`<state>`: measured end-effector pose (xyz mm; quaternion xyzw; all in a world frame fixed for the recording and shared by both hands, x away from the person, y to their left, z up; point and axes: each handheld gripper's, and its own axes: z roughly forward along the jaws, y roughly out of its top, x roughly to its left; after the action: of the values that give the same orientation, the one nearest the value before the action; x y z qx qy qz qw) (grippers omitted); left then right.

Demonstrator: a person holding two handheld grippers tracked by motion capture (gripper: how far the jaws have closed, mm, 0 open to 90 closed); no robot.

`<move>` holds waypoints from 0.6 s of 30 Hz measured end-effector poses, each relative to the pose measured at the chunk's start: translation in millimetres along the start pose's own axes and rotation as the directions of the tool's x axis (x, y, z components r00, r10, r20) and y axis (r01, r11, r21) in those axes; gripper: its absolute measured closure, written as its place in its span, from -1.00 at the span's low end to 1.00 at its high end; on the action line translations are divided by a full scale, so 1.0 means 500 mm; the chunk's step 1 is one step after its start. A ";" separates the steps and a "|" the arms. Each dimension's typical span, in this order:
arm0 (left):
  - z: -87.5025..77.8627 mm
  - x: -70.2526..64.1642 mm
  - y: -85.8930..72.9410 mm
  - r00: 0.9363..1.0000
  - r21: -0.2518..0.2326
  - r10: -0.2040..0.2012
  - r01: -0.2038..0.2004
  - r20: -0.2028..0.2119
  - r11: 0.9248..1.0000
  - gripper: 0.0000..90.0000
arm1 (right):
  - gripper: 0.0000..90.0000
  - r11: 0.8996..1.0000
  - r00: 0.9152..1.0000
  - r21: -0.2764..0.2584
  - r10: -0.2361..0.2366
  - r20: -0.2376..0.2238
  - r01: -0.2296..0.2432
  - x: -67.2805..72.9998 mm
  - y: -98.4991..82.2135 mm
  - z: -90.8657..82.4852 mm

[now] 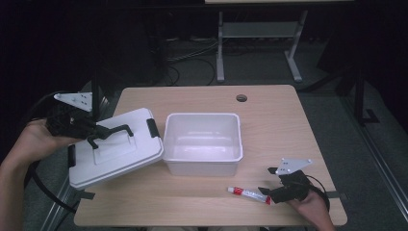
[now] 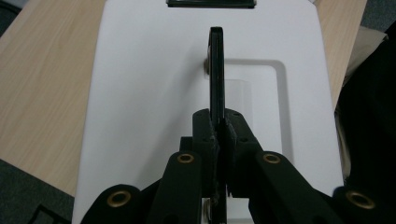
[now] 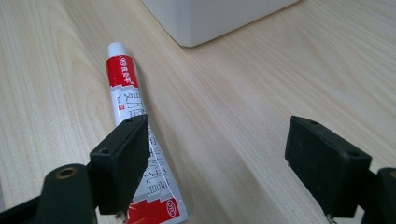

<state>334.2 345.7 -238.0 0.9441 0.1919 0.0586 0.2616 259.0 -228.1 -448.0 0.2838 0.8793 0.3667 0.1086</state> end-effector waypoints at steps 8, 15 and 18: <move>0.017 0.010 -0.037 0.999 0.005 -0.038 0.038 -0.001 0.999 0.87 | -0.52 1.000 1.000 0.005 -0.006 -0.007 0.006 0.003 0.002 0.004; 0.036 0.015 -0.068 0.998 0.010 -0.064 0.064 0.003 0.998 0.87 | -0.52 1.000 1.000 0.010 -0.006 -0.006 0.006 0.004 0.002 0.004; 0.042 0.017 -0.079 0.998 0.014 -0.069 0.069 0.004 0.998 0.87 | -0.52 1.000 1.000 0.012 -0.006 -0.007 0.006 0.005 0.002 0.005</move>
<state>333.2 370.2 -276.5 0.9388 0.2243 0.0461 0.2574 258.6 -224.5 -449.0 0.2805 0.8827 0.3620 0.1052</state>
